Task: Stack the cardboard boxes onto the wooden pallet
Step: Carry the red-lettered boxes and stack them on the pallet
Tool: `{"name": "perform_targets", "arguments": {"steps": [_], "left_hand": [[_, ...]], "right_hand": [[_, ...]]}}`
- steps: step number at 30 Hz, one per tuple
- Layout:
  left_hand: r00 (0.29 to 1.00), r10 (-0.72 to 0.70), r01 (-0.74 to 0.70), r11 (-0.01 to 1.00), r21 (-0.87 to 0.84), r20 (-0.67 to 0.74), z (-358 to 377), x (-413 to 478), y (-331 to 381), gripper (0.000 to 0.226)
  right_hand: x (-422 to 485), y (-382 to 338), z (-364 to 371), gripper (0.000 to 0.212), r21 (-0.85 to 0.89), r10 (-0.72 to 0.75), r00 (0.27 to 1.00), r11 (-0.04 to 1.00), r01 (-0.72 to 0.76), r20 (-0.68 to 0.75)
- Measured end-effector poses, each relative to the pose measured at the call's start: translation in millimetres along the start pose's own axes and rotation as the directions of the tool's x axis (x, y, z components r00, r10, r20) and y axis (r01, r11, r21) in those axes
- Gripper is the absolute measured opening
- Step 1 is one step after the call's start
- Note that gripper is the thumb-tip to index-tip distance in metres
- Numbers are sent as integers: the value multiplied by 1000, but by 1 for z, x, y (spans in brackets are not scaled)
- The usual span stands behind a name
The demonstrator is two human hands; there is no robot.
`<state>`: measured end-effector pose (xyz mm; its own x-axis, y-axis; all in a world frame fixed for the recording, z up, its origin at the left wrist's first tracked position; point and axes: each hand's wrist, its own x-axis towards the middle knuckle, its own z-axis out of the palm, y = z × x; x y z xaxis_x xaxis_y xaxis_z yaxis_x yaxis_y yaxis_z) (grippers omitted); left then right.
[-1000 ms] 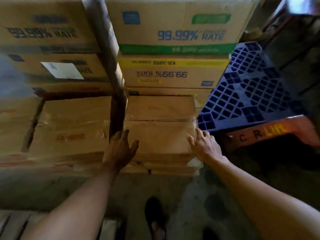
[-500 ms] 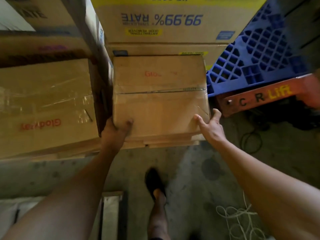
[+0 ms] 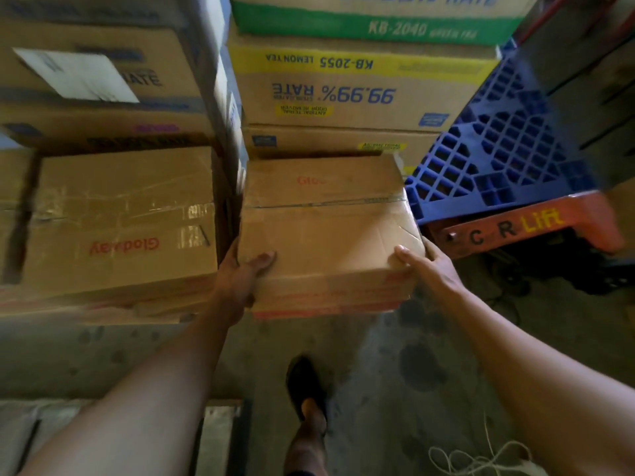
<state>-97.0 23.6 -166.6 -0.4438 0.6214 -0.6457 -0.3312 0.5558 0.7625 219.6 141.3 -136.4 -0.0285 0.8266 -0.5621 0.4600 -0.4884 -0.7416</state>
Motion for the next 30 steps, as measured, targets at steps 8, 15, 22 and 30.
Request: {"name": "perform_targets", "arguments": {"steps": [8, 15, 22, 30], "left_hand": [[997, 79, -79, 997, -24, 15, -17, -110, -22, 87], [938, 298, -306, 952, -21, -178, -25, -250, -82, 74], [911, 296, -343, 930, -130, -287, -74, -404, -115, 116], [710, 390, -499, 866, -29, -586, -171, -561, -137, 122]], "right_hand": [[-88, 0, -42, 62, 118, -122, 991, 987, 114, 62], [-185, 36, -84, 76, 123, -283, 943, 957, 264, 177], [-296, 33, -92, 101, 113, -375, 856, 926, 359, 355], [-420, 2, -14, 85, 173, -571, 674, 807, 564, 469]]}}
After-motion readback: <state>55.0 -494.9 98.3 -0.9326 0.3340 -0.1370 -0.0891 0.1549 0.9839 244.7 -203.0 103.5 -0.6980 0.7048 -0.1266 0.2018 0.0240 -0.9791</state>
